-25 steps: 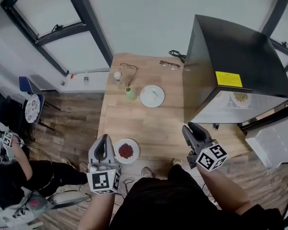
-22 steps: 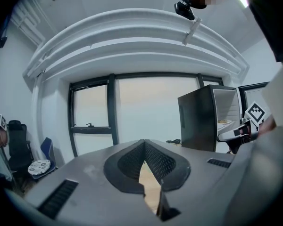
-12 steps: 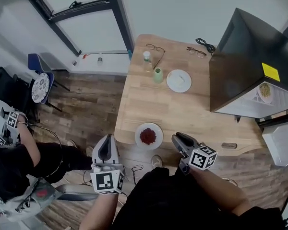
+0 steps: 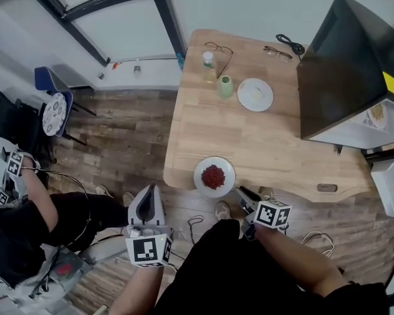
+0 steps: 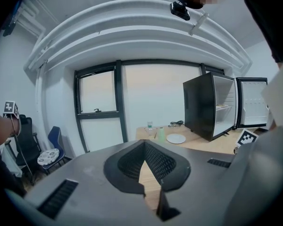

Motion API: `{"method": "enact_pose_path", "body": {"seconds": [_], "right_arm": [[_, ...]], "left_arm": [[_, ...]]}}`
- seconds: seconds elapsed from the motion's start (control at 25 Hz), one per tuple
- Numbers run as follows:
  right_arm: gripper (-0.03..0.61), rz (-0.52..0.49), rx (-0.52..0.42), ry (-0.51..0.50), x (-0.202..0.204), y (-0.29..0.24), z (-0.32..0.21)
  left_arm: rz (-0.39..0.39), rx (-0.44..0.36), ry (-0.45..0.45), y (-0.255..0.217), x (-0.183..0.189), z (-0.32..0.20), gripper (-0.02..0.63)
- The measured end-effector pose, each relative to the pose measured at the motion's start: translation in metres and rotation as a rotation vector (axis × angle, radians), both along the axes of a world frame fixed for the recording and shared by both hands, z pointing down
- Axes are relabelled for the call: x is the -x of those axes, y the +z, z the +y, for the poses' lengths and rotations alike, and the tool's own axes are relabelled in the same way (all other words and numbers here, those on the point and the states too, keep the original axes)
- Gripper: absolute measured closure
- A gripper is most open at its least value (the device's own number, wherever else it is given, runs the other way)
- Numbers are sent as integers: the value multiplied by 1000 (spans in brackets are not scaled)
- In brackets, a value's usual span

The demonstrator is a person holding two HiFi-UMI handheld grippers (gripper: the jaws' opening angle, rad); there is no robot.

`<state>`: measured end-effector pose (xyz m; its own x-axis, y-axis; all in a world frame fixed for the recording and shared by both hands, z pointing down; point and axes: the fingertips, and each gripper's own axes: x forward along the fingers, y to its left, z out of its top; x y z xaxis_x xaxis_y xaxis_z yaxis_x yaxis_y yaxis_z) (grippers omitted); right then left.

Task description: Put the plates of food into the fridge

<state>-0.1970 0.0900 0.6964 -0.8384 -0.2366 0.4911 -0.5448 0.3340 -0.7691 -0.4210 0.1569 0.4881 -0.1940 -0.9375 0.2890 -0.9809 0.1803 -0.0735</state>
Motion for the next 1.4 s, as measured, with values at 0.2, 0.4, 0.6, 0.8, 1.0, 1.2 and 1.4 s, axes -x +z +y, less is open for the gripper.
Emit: {"method": "enact_pose_path", "body": {"seconds": [0.2,0.4,0.6,0.8,1.0,1.2,1.4], "right_arm": [[449,-26,148,-11,11,31,14],[442,-39,218,-39,28,44,20],[455,-46,266,-21,38,55,16],[540,-128,278,-48,52,42,13],[545,-181,315,-10,48,22,9],[545,-220,291,-3,34,-4,-4],[545,-228,252,21,7,-24,-23]], "left_arm": [[-8,17,5,6,5,3,611],[2,44,-18,17,7,12,611],[3,65,-38,25,9,19,611],[1,96,-57,28,10,24,611],[22,72,-44,27,3,17,611],[32,45,-18,19,-14,-1,611],[38,16,28,14,-35,-21,611]]}}
